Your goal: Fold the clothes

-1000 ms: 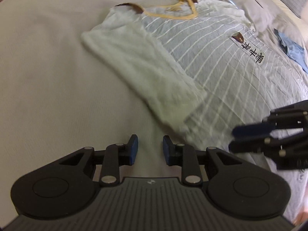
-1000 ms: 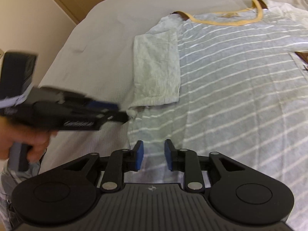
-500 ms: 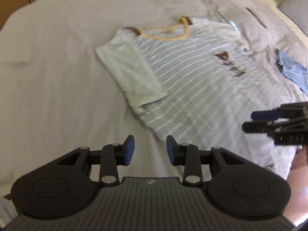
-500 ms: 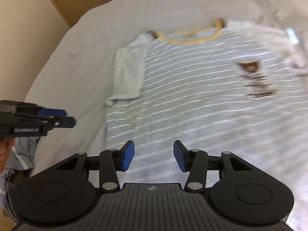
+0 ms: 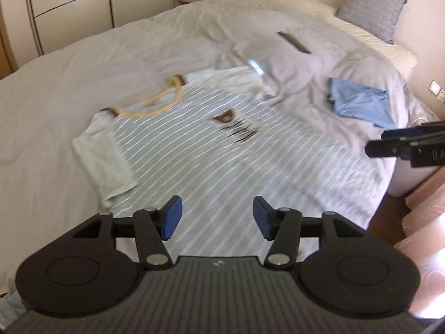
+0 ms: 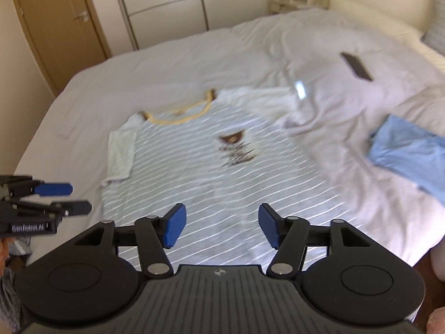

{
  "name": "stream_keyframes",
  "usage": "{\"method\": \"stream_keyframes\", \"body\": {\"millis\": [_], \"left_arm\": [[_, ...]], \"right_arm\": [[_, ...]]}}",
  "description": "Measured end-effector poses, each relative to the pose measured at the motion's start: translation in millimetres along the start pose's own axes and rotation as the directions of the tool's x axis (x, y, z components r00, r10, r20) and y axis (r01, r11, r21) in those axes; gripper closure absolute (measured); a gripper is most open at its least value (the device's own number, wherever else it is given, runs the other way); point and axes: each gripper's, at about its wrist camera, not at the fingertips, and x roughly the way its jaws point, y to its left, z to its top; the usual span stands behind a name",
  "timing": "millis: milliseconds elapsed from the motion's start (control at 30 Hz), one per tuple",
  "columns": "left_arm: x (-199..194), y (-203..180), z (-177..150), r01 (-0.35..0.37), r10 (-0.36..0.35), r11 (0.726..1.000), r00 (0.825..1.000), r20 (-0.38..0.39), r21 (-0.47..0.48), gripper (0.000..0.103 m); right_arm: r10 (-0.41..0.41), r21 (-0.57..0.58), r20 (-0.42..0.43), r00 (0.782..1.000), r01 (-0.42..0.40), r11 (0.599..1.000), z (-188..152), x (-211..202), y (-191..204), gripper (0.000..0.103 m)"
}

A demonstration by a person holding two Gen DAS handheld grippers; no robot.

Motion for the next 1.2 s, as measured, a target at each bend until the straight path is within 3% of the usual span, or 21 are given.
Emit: {"method": "stream_keyframes", "body": {"millis": [100,267,400,567,733,900,967,1033,1133,1200], "left_arm": [[15,-45,21,-0.03,0.029,0.998,0.999,0.016,0.049,0.044],[62,-125,66,-0.139,0.135,0.982,0.99,0.045,0.129,0.043],[104,-175,97,-0.197,0.196,0.978,0.98,0.012,0.064,0.039],[140,-206,117,-0.224,0.225,0.968,0.974,0.007,0.114,0.033],[174,-236,136,-0.251,0.254,0.953,0.967,0.007,0.172,0.018],[209,-266,155,-0.276,0.282,0.933,0.959,0.008,0.23,0.016],[231,-268,162,-0.281,0.287,0.918,0.958,0.021,0.279,0.018],[259,-267,167,-0.287,0.294,0.896,0.955,0.031,0.337,0.027],[305,-262,170,-0.306,0.329,0.843,0.944,0.025,0.443,0.043],[332,-254,173,-0.308,0.344,0.818,0.939,0.017,0.485,0.048]], "right_arm": [[0.003,0.012,0.047,0.999,-0.004,1.0,14,-11,-41,0.041],[0.067,-0.024,0.079,0.995,-0.066,0.998,45,-3,-132,0.04],[0.13,-0.133,0.026,0.991,-0.125,0.983,76,16,-205,0.04],[0.159,-0.224,-0.036,0.987,-0.163,0.961,115,29,-272,0.04],[0.163,-0.242,-0.062,0.985,-0.173,0.955,148,57,-303,0.039],[0.174,-0.2,-0.072,0.982,-0.185,0.962,183,79,-317,0.035],[0.172,-0.218,-0.076,0.982,-0.185,0.958,197,86,-316,0.034],[0.157,-0.259,-0.082,0.984,-0.174,0.95,209,96,-313,0.034],[0.162,-0.278,-0.098,0.982,-0.183,0.943,227,119,-313,0.033],[0.163,-0.281,-0.127,0.978,-0.193,0.94,238,138,-314,0.033]]}}
